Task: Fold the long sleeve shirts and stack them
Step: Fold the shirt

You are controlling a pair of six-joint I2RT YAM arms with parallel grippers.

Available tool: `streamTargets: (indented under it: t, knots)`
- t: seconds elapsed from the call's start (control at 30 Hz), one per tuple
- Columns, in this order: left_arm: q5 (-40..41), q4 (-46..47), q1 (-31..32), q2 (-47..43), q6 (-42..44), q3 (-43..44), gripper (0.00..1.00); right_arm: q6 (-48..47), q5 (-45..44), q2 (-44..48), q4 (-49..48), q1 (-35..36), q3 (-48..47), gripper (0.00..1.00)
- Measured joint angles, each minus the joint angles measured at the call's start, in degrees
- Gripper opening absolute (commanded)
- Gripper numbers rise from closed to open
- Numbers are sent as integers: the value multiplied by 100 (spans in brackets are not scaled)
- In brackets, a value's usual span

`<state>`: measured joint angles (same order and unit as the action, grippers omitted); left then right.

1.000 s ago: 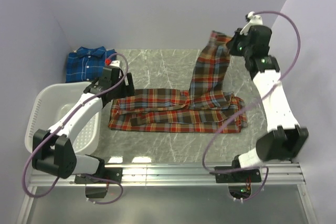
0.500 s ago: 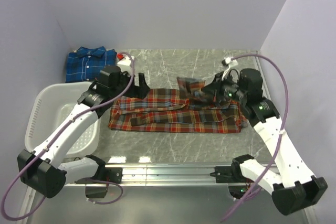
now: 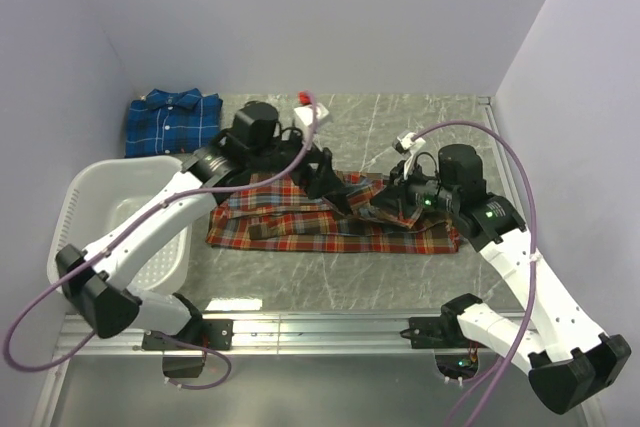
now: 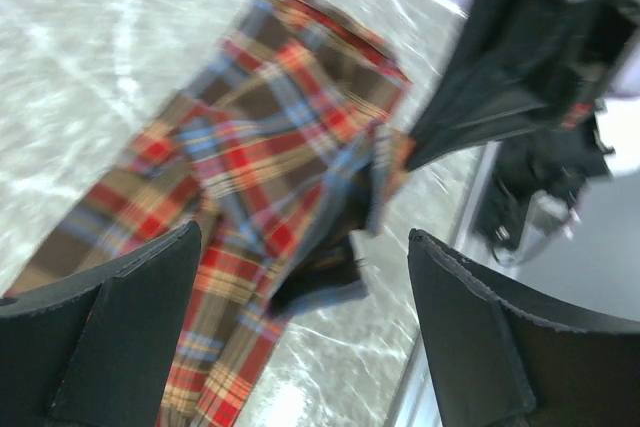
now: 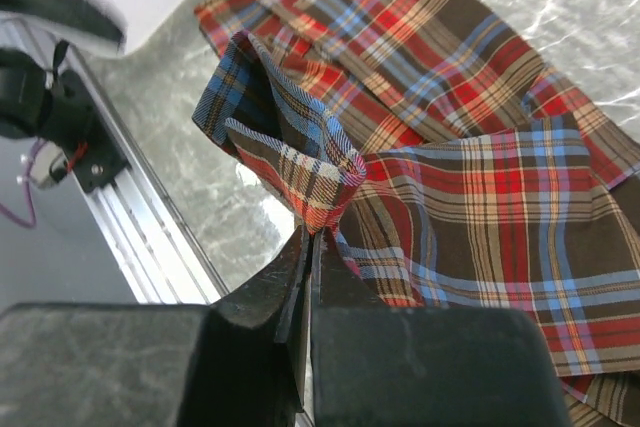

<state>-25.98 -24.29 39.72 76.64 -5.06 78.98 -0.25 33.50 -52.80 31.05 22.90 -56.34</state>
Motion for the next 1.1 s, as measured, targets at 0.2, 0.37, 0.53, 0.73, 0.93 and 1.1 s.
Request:
streamTargets:
  t: [0.2, 0.37, 0.53, 0.73, 0.93, 1.1]
  knots:
    - [-378, -551, 522, 774, 472, 678, 86, -157, -57, -79, 118, 162, 0, 0]
    - [-437, -1036, 793, 1248, 778, 918, 75, -221, -105, -79, 120, 170, -2, 0]
    - [-435, -1322, 885, 1460, 977, 949, 45, -240, -101, -79, 120, 173, -2, 0]
    - [-466, -1467, 894, 1523, 1071, 1165, 0, -229, -116, -63, 114, 173, 0, 19]
    - [-592, -1519, 994, 1497, 1038, 1390, 1, -39, -734, 162, 109, 186, -17, 47]
    - [-750, -1519, 1283, 1349, 986, 1390, 0, 310, -1810, 664, -7, 188, -57, 61]
